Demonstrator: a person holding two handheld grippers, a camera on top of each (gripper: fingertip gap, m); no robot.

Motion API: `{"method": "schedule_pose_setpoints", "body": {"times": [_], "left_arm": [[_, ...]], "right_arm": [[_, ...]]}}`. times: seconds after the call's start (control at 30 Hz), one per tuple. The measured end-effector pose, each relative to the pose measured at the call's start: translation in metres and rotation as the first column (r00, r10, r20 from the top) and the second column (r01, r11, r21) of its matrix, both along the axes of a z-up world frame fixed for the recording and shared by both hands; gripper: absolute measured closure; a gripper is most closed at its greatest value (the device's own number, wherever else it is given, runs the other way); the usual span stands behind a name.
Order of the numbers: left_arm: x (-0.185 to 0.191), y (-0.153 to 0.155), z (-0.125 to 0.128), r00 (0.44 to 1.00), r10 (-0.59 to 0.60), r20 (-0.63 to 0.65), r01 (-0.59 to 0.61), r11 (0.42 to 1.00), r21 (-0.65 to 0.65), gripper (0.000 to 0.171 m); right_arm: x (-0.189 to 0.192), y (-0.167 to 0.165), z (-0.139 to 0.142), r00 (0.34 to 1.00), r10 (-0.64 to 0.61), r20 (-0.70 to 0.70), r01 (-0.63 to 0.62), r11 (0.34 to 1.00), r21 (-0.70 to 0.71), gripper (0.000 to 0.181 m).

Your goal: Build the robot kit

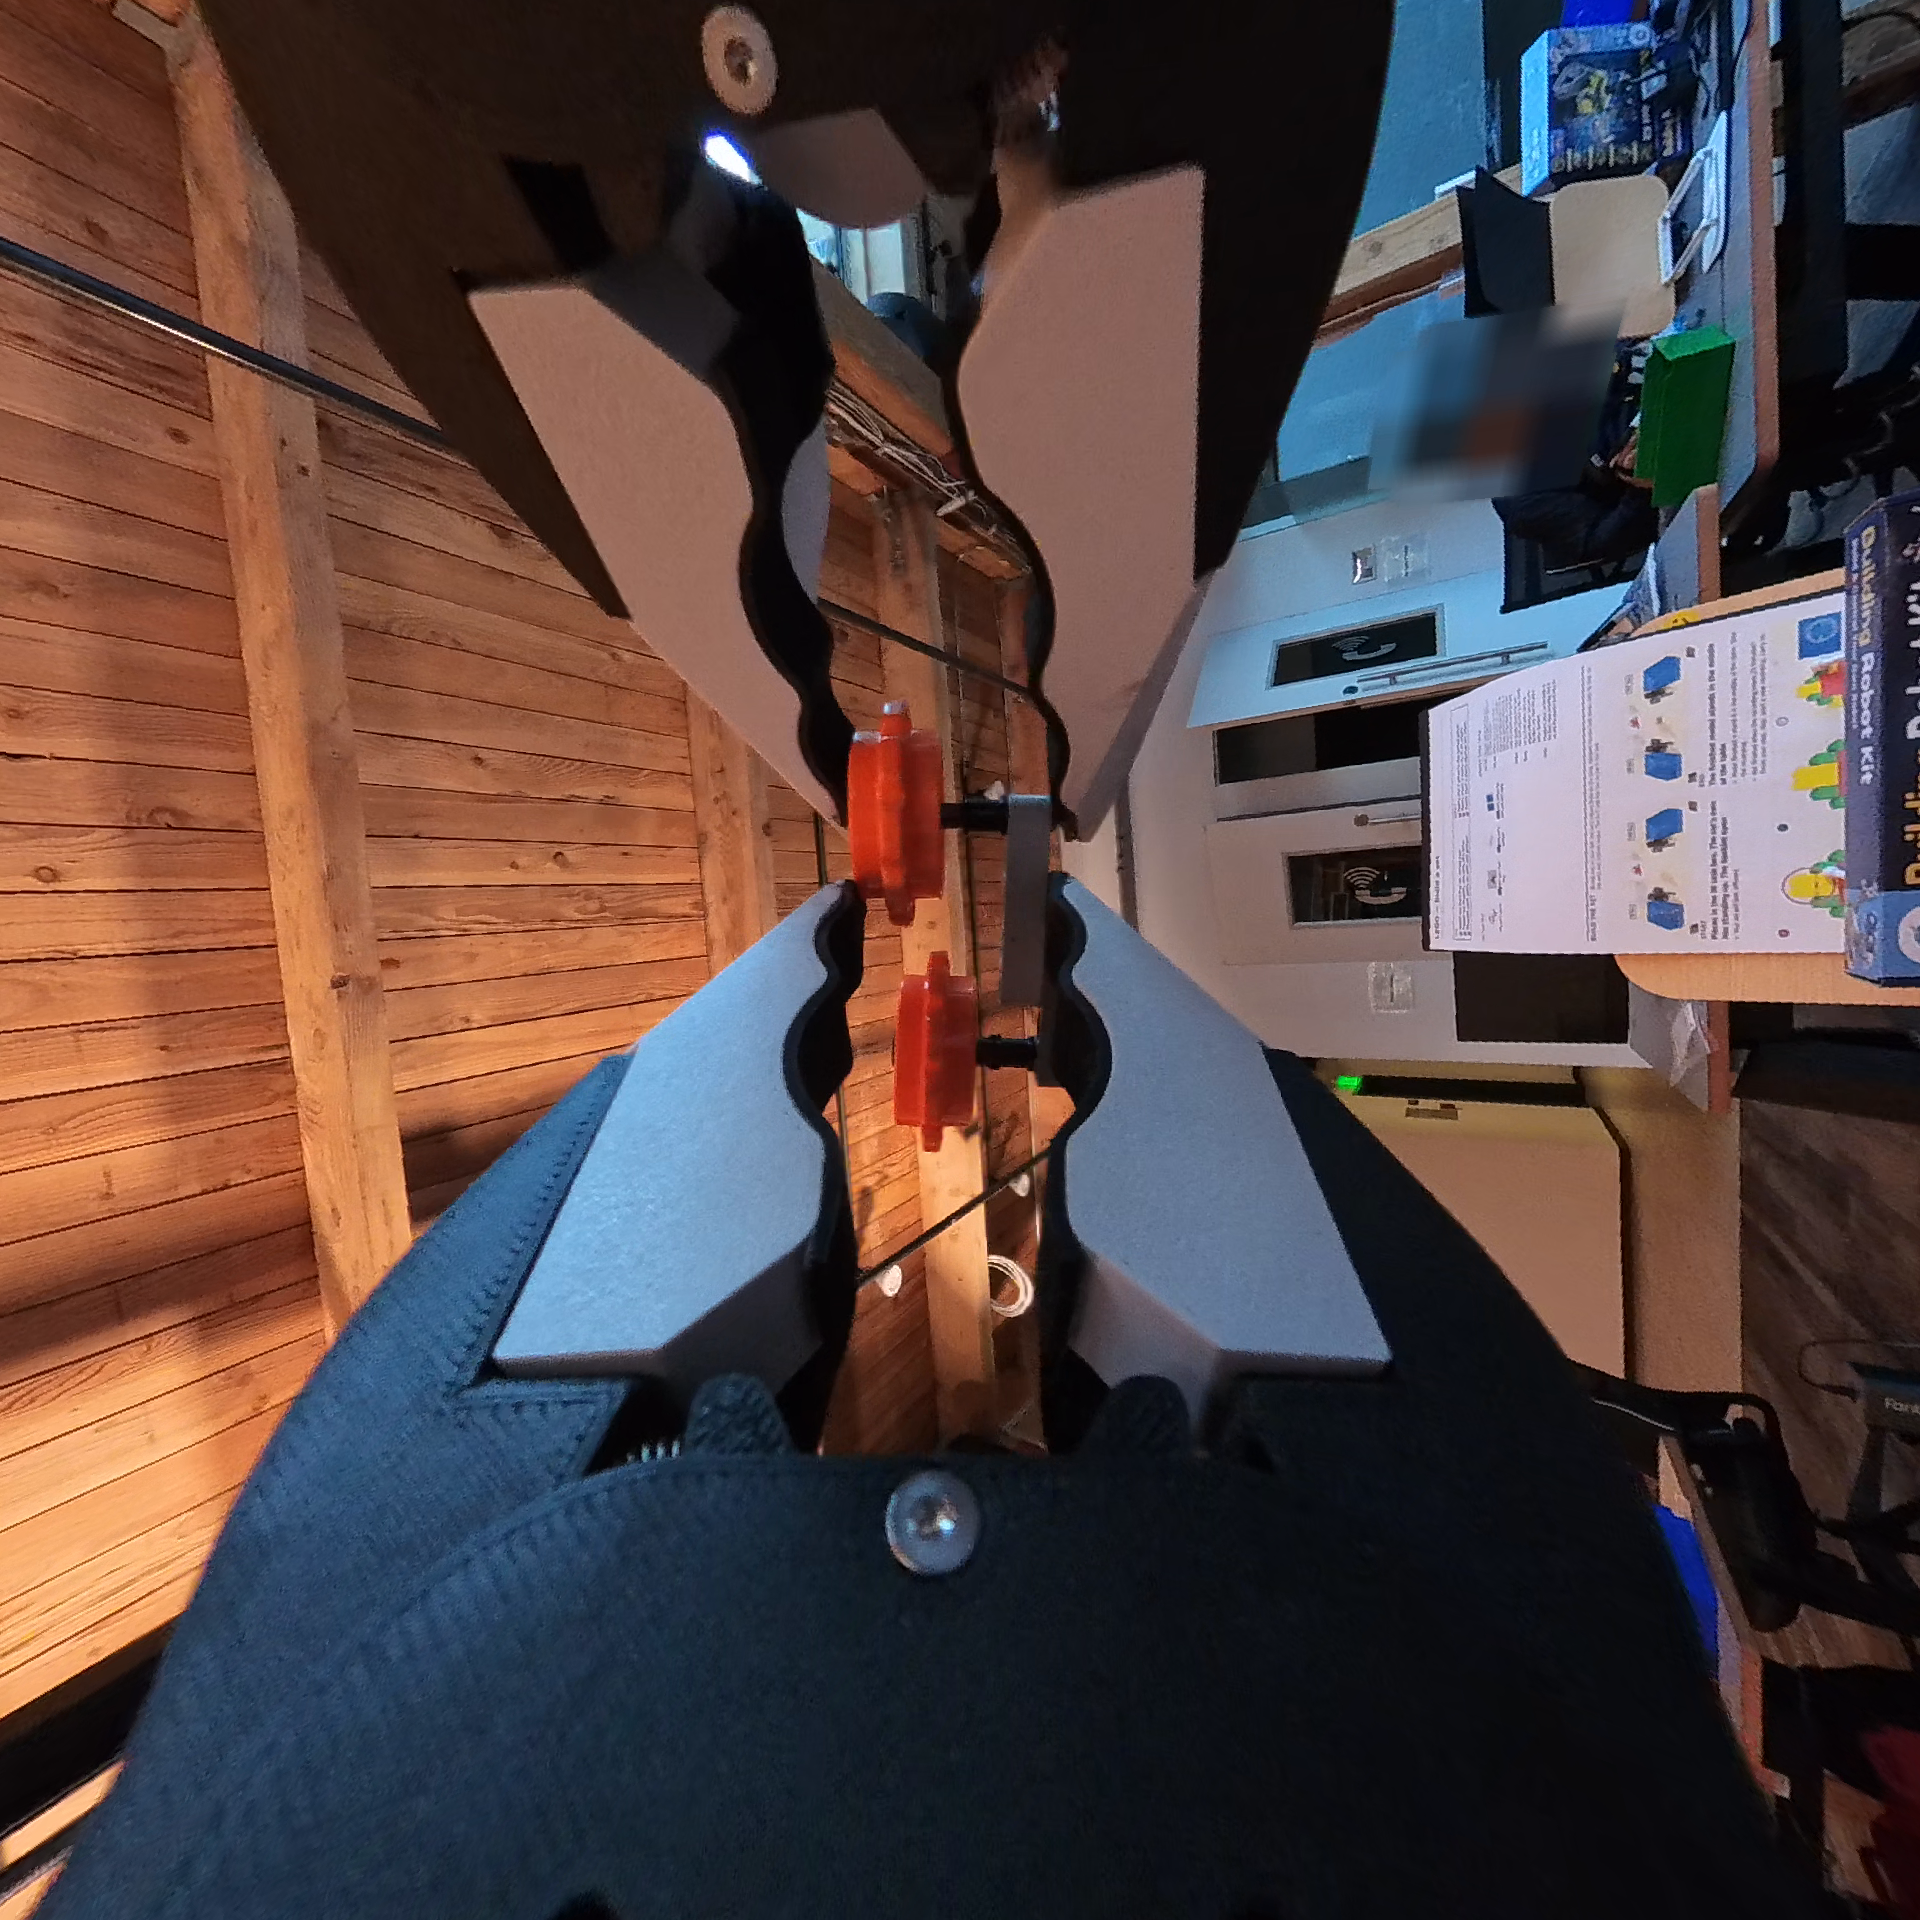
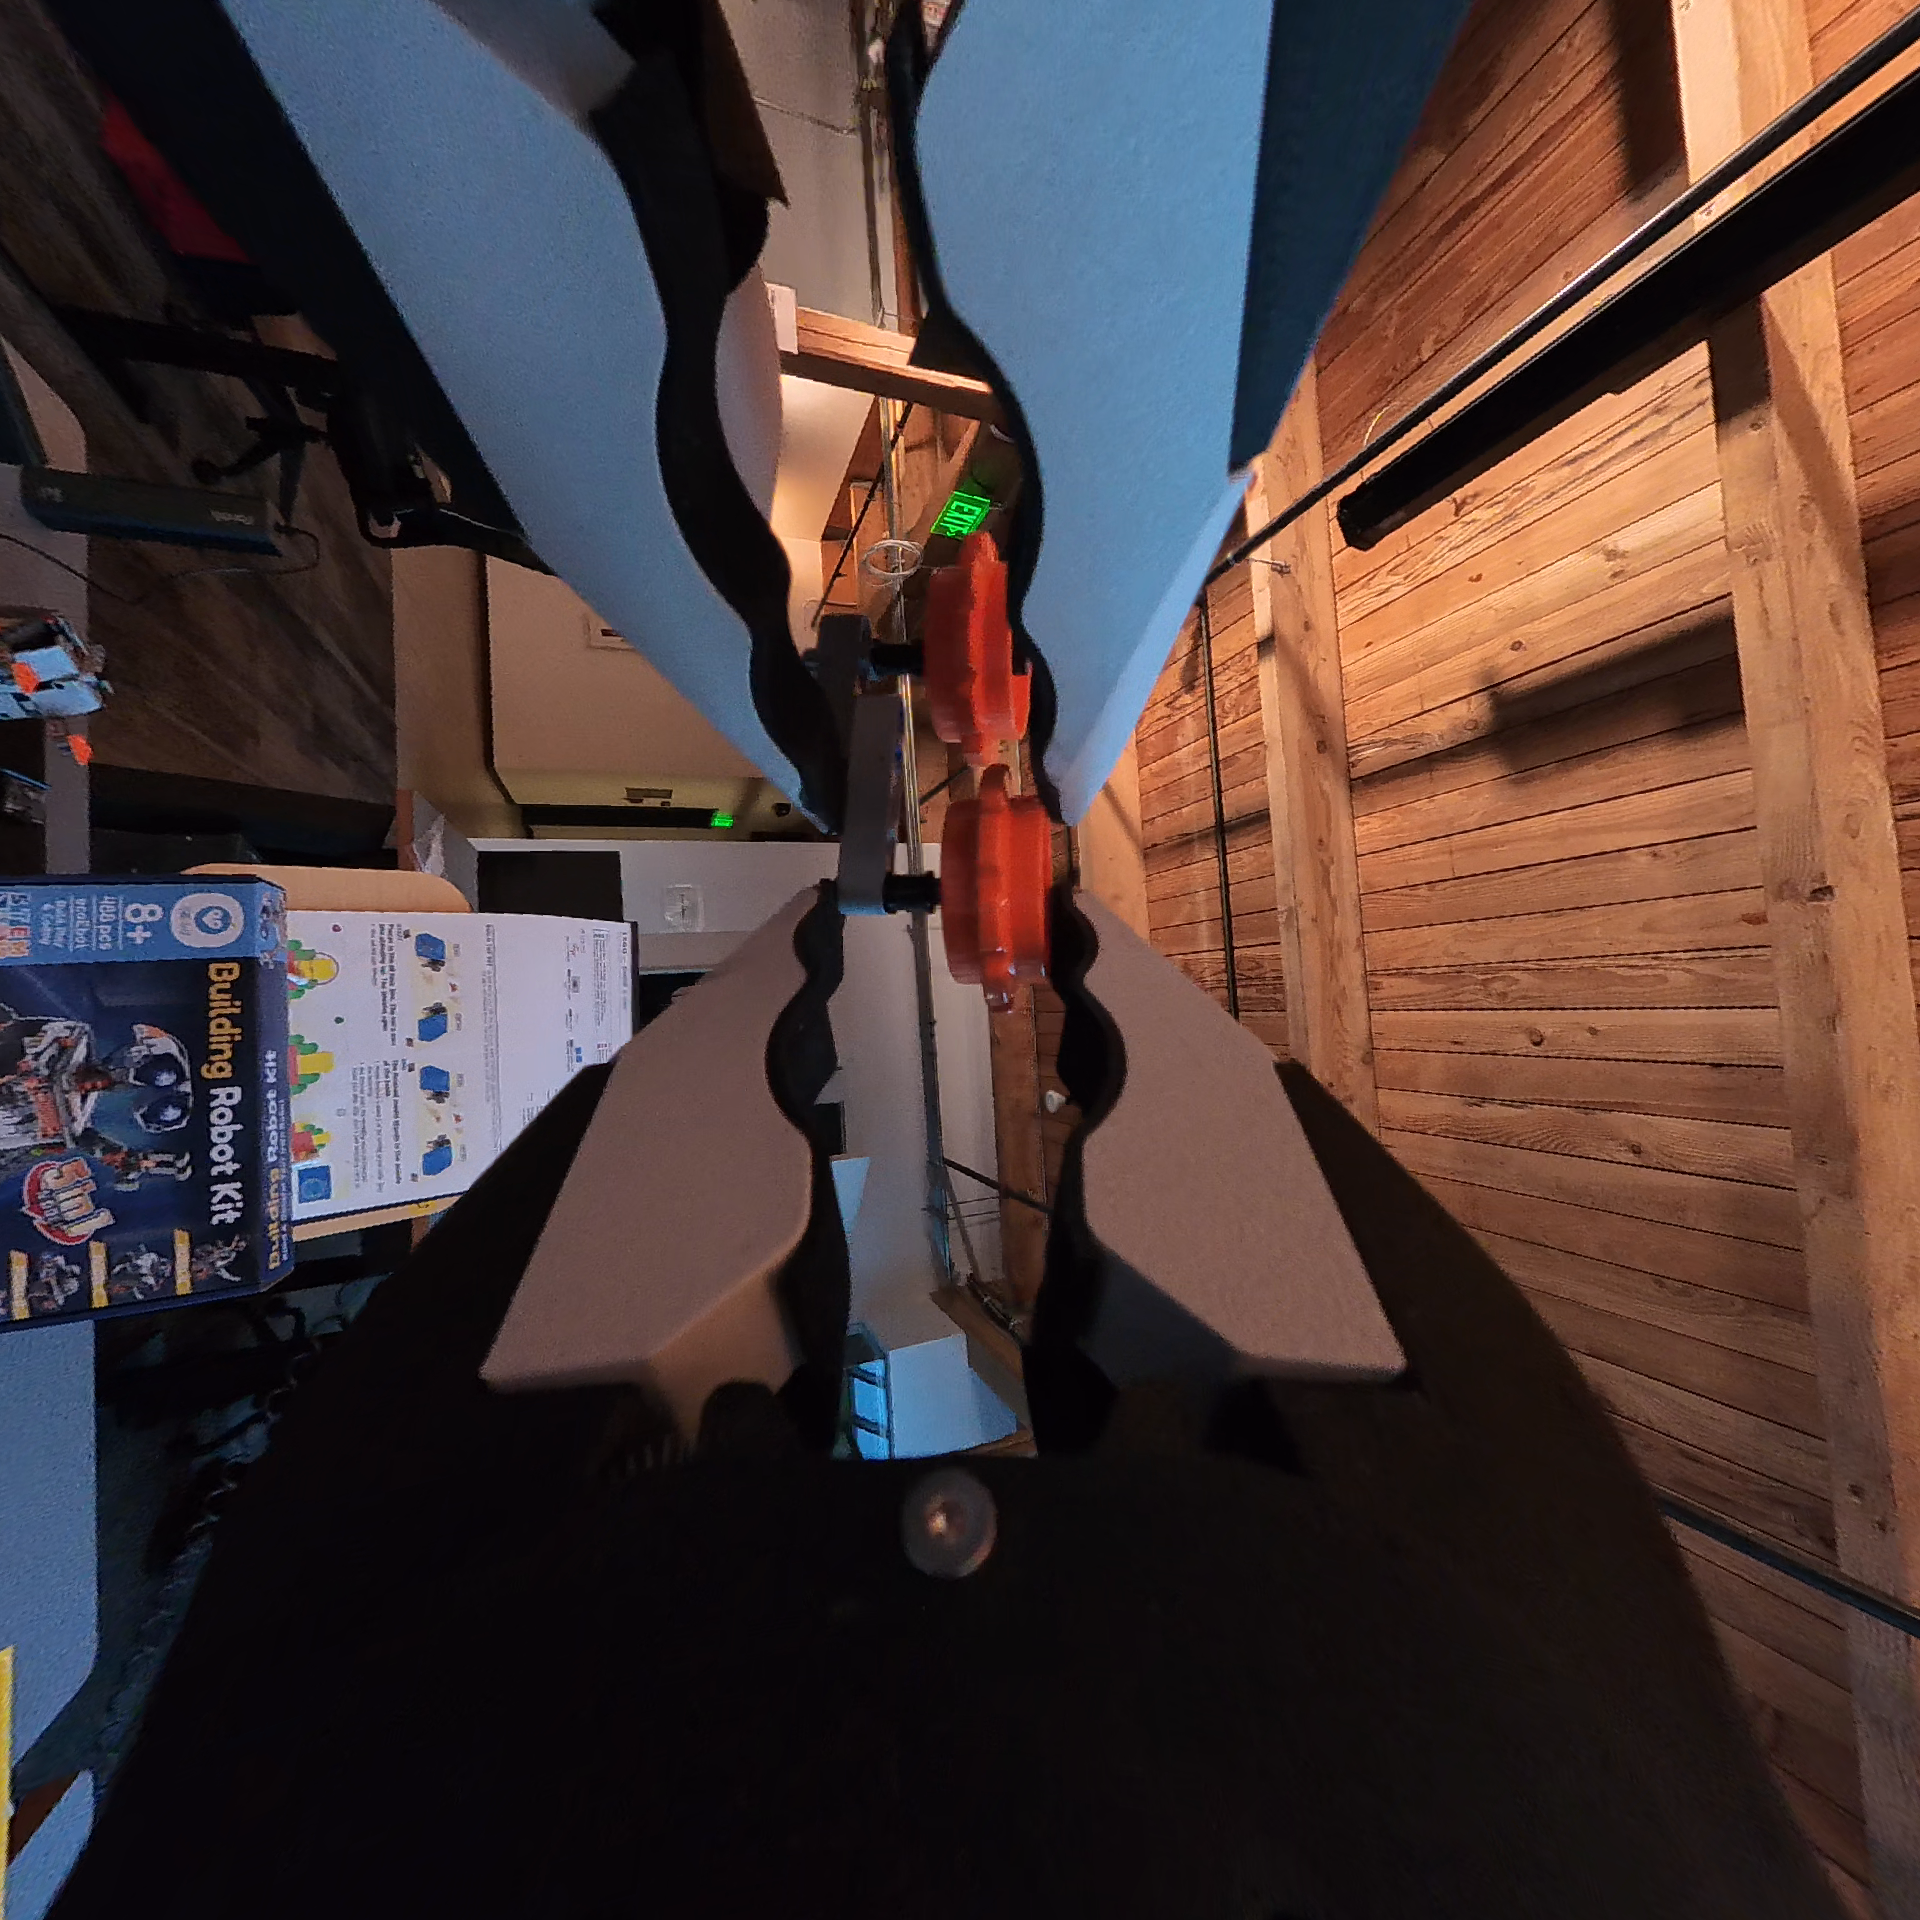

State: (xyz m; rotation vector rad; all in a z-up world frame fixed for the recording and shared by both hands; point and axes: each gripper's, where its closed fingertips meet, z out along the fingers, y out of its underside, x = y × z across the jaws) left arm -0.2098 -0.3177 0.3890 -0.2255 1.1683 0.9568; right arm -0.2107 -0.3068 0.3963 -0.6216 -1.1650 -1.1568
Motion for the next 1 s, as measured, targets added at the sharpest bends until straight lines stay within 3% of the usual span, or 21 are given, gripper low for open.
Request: {"method": "schedule_pose_setpoints", "body": {"times": [0.4,0.63,1.0], "left_arm": [[-0.007,-0.002,0.002,0.998,-0.058,0.004,0.058,0.991,-0.118,0.140],[-0.008,0.001,-0.003,0.996,-0.086,-0.036,0.080,0.984,-0.156,0.140],[-0.004,-0.003,0.000,0.992,-0.120,-0.042,0.119,0.992,-0.028,0.135]], "right_arm": [[-0.012,-0.010,0.002,0.996,0.055,0.064,-0.062,0.991,0.121,0.142],[-0.011,-0.005,-0.005,0.999,0.037,0.028,-0.038,0.999,0.017,0.144],[-0.011,-0.009,-0.006,0.997,0.075,-0.033,-0.077,0.994,-0.079,0.145]]}}
